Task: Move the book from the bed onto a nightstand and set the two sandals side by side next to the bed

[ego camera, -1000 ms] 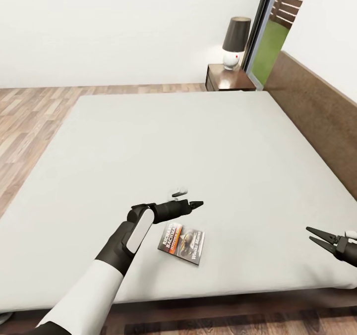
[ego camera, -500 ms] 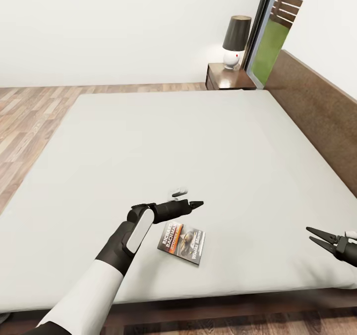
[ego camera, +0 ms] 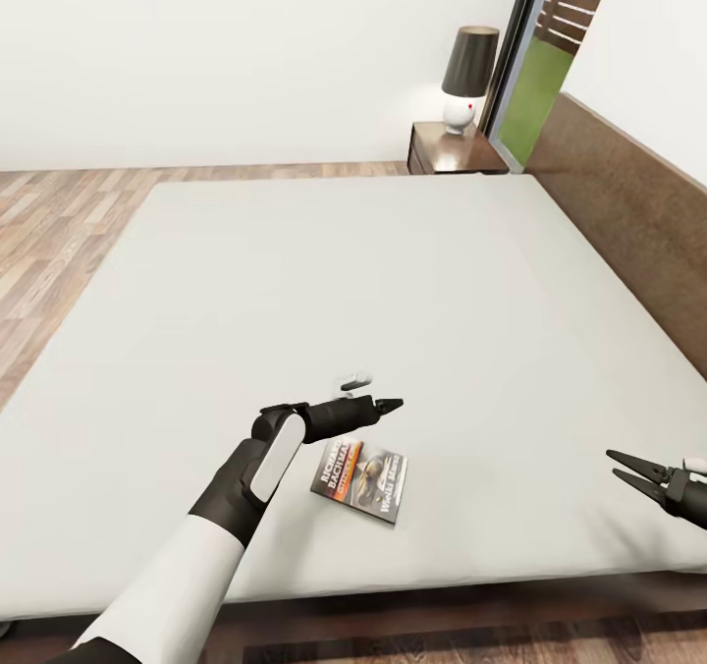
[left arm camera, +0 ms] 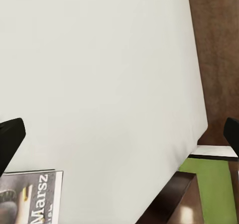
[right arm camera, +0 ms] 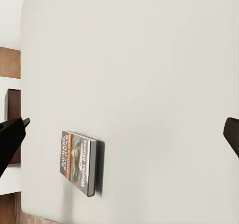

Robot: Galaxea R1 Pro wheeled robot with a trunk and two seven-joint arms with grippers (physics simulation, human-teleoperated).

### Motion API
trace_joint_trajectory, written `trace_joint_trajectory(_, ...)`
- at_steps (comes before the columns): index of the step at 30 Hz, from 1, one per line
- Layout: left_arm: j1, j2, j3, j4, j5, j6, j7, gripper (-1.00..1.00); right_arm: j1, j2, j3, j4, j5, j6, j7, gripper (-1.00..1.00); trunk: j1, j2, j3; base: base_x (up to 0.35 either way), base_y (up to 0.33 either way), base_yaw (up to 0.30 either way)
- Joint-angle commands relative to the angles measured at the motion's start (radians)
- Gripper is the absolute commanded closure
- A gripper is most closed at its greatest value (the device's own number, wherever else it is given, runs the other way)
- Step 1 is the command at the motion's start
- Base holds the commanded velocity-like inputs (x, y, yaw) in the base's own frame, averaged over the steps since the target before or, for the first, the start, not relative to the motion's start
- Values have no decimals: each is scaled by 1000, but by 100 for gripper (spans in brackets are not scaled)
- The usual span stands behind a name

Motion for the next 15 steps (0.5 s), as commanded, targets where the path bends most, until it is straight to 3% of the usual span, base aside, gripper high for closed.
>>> trace_joint_trajectory(1, 0, 0, 1, 0, 1, 5, -1, -100, 0, 0, 0, 0, -4, 7, 1, -100, 4, -8, -4, 0, 0, 0)
trace_joint_trajectory(15, -1, 0, 1, 0, 1, 5, -1, -100, 0, 0, 0, 0, -4, 7, 1, -100, 58, -106, -48, 0, 0, 0)
